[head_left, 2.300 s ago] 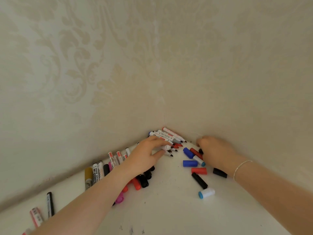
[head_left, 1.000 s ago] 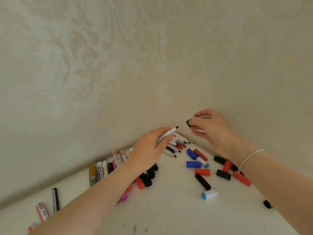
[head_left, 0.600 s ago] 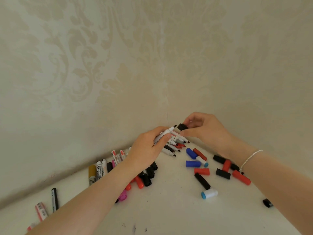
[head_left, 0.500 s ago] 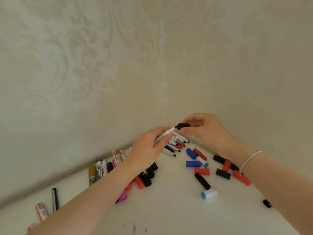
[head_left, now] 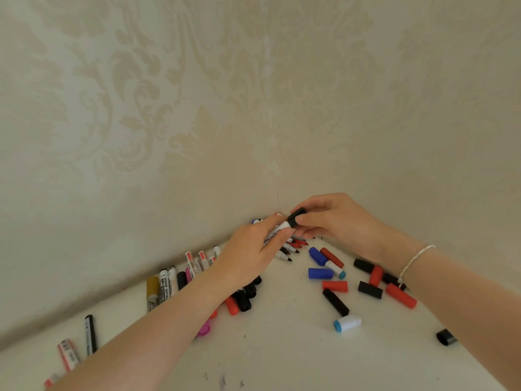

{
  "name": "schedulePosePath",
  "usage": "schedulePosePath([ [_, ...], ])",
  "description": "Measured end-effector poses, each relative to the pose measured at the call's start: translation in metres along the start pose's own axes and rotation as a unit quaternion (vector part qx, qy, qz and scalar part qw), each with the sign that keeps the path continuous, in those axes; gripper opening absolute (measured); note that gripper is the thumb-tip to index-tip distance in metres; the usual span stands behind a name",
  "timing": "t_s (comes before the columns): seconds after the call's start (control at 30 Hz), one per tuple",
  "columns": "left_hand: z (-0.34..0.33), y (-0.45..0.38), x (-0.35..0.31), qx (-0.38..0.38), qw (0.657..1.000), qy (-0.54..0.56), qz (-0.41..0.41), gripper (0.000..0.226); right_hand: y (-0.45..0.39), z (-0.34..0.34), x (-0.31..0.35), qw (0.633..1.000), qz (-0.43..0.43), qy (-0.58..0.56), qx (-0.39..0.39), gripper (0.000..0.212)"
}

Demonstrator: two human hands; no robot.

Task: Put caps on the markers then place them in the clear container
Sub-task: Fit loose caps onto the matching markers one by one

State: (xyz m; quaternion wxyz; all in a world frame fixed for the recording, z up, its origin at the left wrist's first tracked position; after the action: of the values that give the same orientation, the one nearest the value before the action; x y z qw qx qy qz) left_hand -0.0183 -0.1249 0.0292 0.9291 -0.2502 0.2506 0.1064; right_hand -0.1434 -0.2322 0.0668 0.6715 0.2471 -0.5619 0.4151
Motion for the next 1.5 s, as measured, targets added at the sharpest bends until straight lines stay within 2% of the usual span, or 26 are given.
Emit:
schedulePosePath([
  [0.1, 0.001, -0.001, -0.003, 0.002, 1.000, 0.005, -0.001, 0.026, 0.002, -0.002, -0.001, 1.000, 0.009, 0.004, 0.024, 0.019],
  [0.4, 0.001, -0.002, -0.001, -0.018, 0.999, 0.013, -0.035, 0.030, -0.001, -0.003, 0.005, 0.998, 0.026, 0.055, 0.021, 0.017],
  [0.57, -0.001, -0.010, 0.010, 0.044, 0.996, -0.070, -0.042, 0.029, -0.004, -0.007, 0.001, 0.989, -0.012, 0.147, 0.022, 0.018],
  [0.83, -0.005, -0.014, 0.051, 0.142, 0.979, -0.145, 0.005, 0.043, 0.000, 0.026, -0.031, 0.971, -0.095, 0.197, -0.101, 0.024],
  [0.93, -0.013, -0.007, 0.060, 0.160, 0.972, -0.172, 0.014, 0.043, 0.001, 0.036, -0.045, 0.959, -0.115, 0.230, -0.117, 0.026],
  [1.13, -0.024, -0.006, 0.066, 0.158, 0.982, -0.095, 0.035, 0.037, 0.002, 0.042, -0.052, 0.939, -0.125, 0.310, -0.082, 0.022],
  [1.2, -0.025, -0.010, 0.065, 0.142, 0.986, -0.063, 0.068, 0.037, 0.004, 0.044, -0.050, 0.925, -0.164, 0.341, -0.032, 0.021],
  [1.27, -0.025, -0.016, 0.062, 0.121, 0.988, -0.049, 0.078, 0.036, 0.009, 0.044, -0.049, 0.895, -0.213, 0.389, 0.041, 0.024],
  [1.4, -0.032, -0.028, 0.060, 0.083, 0.985, -0.143, 0.056, 0.027, 0.019, 0.036, -0.047, 0.821, -0.244, 0.490, 0.160, 0.027],
  [1.5, -0.039, -0.030, 0.058, 0.086, 0.974, -0.208, 0.035, 0.024, 0.024, 0.030, -0.047, 0.800, -0.239, 0.518, 0.187, 0.031],
])
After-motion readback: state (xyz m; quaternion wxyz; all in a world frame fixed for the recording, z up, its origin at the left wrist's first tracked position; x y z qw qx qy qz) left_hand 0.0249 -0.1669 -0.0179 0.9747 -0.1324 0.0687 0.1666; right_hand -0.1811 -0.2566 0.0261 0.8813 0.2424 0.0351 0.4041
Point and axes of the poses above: each hand's wrist, its own y-axis away from the middle knuckle, its own z-axis out of the back of the hand, x = y × z, the point moved 3 cm from there along -y, towards the middle knuckle, and after that the axes turned 4 degrees about z, right-handed, at the moved point
